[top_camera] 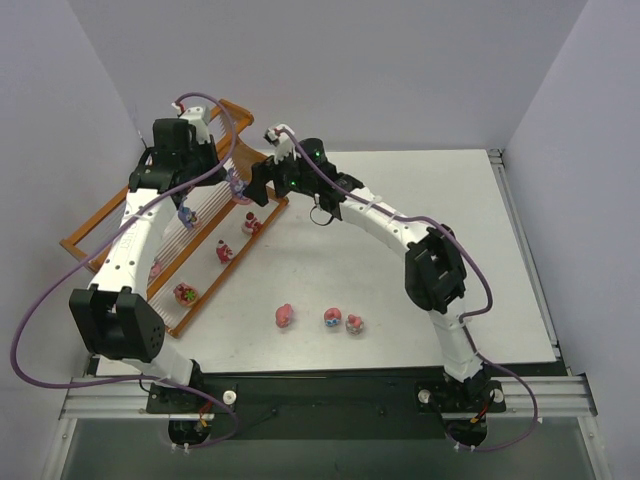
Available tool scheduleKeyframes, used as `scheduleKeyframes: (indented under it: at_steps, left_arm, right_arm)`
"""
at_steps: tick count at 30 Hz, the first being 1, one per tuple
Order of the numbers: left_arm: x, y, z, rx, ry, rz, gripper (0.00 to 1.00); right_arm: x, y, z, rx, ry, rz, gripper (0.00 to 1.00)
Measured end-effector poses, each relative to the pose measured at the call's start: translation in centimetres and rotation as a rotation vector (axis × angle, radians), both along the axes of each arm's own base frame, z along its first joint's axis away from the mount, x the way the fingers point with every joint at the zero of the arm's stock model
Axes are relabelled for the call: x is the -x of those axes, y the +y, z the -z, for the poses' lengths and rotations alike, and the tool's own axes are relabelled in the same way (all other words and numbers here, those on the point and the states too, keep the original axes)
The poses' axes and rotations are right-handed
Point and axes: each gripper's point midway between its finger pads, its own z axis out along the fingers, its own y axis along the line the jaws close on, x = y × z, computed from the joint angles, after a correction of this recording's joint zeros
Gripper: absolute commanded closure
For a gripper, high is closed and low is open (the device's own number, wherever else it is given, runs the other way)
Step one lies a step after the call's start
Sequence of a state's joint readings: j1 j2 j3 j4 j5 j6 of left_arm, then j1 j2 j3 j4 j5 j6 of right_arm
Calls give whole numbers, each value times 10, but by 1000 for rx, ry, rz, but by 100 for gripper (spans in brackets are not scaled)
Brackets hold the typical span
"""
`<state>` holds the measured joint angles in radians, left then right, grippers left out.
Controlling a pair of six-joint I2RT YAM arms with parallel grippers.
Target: Place and organize the plastic toys onto the shelf
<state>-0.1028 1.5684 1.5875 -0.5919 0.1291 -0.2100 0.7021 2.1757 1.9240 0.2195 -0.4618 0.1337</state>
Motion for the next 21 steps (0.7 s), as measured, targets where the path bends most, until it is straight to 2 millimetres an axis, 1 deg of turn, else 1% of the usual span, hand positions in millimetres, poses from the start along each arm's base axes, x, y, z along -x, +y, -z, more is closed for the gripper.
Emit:
scheduleKeyframes:
  at_steps: [3,7,13,16,18,21]
  left_arm:
    - [-5,-1,-7,4,-14,1,100]
    - [-14,-3,-16,7,-35,6,100]
    - [-18,-4,-12,13,-21,15,100]
    - [-20,-4,-9,25,-10,16,100]
    - [-22,-3,-9,32,-6,9,100]
    - [-22,0,-8,35,-5,2,100]
  right_arm:
    - [-3,9,0,-24,-24,-28,15]
    - [-5,13,-6,-38,-47,-53,15]
    - [-6,18,-27,-48,-130,-76,15]
    - [-4,26,-31,-47,-160,-90,15]
    - [-3,31,-26,-36,-173,-95,15]
    - [-4,36,-10,-5,-177,-100,15]
